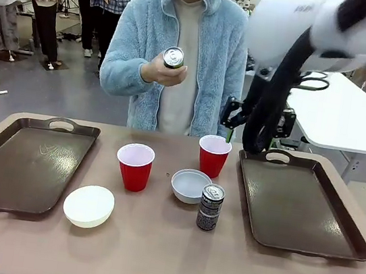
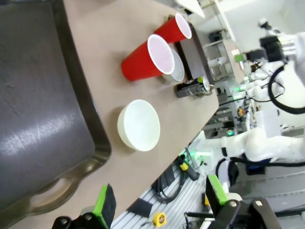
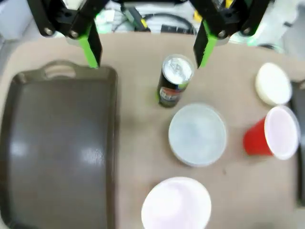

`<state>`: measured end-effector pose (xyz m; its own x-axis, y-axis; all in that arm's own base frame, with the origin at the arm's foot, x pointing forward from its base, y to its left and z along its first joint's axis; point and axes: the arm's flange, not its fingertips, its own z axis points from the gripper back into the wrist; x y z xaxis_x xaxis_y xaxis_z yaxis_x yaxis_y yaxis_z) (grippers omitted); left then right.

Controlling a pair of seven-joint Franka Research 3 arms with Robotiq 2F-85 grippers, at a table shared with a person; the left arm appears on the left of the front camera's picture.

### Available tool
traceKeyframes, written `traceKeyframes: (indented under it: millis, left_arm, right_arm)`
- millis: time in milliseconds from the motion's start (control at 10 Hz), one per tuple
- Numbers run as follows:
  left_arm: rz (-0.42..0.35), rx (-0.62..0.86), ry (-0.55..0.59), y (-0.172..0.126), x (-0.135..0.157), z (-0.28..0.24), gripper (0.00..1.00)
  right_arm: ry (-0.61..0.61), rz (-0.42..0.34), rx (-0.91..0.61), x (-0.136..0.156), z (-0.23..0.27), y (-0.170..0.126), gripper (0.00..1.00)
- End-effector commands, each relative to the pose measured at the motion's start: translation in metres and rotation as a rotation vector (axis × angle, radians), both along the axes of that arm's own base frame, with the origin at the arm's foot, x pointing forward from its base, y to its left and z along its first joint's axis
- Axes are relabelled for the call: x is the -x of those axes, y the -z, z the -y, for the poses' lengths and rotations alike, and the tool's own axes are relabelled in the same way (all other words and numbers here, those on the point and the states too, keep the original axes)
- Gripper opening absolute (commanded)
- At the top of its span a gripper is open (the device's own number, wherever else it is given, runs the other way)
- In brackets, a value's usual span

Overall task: Prepare tableware on both trays.
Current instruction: Pick up a Picnic Bowl from the table and place it on a Handle tray.

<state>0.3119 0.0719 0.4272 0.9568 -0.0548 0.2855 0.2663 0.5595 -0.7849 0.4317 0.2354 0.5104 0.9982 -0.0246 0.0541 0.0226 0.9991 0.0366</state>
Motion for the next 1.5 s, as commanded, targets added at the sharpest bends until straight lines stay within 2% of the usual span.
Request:
traceKeyframes:
  millis: [0, 100, 200, 600, 700, 1100, 1400]
  left_arm:
    - [0.007, 0.016, 0.000, -0.001, 0.000, -0.002, 1.00]
    - [0.007, 0.016, 0.000, -0.001, 0.000, -0.002, 1.00]
    - [0.007, 0.016, 0.000, -0.001, 0.000, -0.002, 1.00]
    - [0.007, 0.016, 0.000, -0.001, 0.000, -0.002, 1.00]
    - [0.007, 0.016, 0.000, -0.001, 0.000, -0.002, 1.00]
    - [0.007, 0.016, 0.000, -0.001, 0.000, -0.002, 1.00]
    - [0.007, 0.016, 0.000, -0.001, 0.000, -0.002, 1.00]
  right_arm:
    - [0.059, -0.028, 0.044, -0.030, -0.010, -0.001, 1.00]
    - [0.024, -0.034, -0.026, -0.027, -0.006, -0.002, 1.00]
    - [0.026, -0.015, 0.030, -0.020, -0.003, 0.012, 1.00]
    - [0.019, -0.025, 0.009, -0.028, -0.005, 0.011, 1.00]
    - [0.033, 0.010, 0.001, -0.036, -0.013, 0.034, 1.00]
    - [-0.042, -0.041, 0.040, -0.058, -0.039, 0.111, 1.00]
    - [-0.048, -0.041, 0.081, -0.066, -0.044, 0.147, 1.00]
